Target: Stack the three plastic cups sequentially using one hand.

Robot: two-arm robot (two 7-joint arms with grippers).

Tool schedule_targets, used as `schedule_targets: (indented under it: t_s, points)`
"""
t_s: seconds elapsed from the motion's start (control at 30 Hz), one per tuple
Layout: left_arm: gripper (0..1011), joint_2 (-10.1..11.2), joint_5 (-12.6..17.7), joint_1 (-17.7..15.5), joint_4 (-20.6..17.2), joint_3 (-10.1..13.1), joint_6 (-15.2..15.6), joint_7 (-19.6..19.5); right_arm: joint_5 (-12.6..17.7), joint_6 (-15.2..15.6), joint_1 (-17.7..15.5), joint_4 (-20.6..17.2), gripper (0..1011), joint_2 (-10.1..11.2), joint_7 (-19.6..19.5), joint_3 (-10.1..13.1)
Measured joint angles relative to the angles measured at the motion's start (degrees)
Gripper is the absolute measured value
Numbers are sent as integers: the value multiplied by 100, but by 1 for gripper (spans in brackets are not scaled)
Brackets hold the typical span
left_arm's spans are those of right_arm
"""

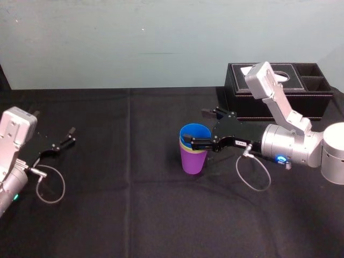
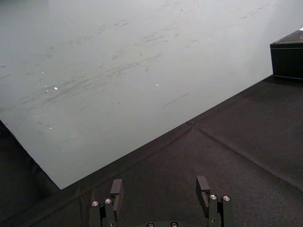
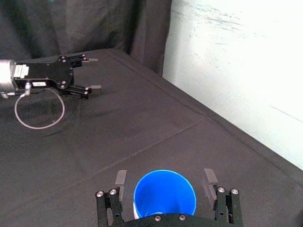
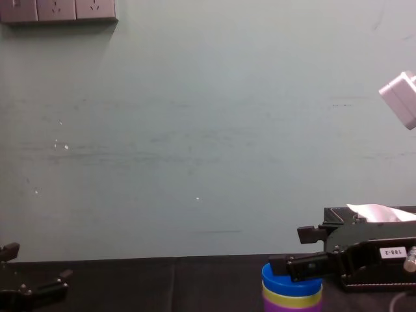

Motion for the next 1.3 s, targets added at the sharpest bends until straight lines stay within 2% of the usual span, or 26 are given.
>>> schedule_targets:
  t_s: [0.13, 0.4, 0.63, 0.9, 1.1, 1.3]
  points:
    - [1010, 0, 0, 0, 0, 0, 0, 0, 11, -8, -32, -57, 1000, 19, -24, 29]
    - [1010, 0, 0, 0, 0, 0, 0, 0, 138, -142, -442, -572, 1000, 339, -359, 503]
    - [1010, 0, 0, 0, 0, 0, 0, 0, 141, -285, -739, -654, 1002, 545, -617, 886]
    - [1010, 0, 0, 0, 0, 0, 0, 0, -75, -566, -1004, -356, 1002, 580, -915, 1146]
    - [1010, 0, 0, 0, 0, 0, 0, 0, -390, -818, -1090, 69, 1000, 455, -1129, 1179]
    - [1010, 0, 0, 0, 0, 0, 0, 0, -475, -931, -1067, 459, 1000, 326, -1092, 1164]
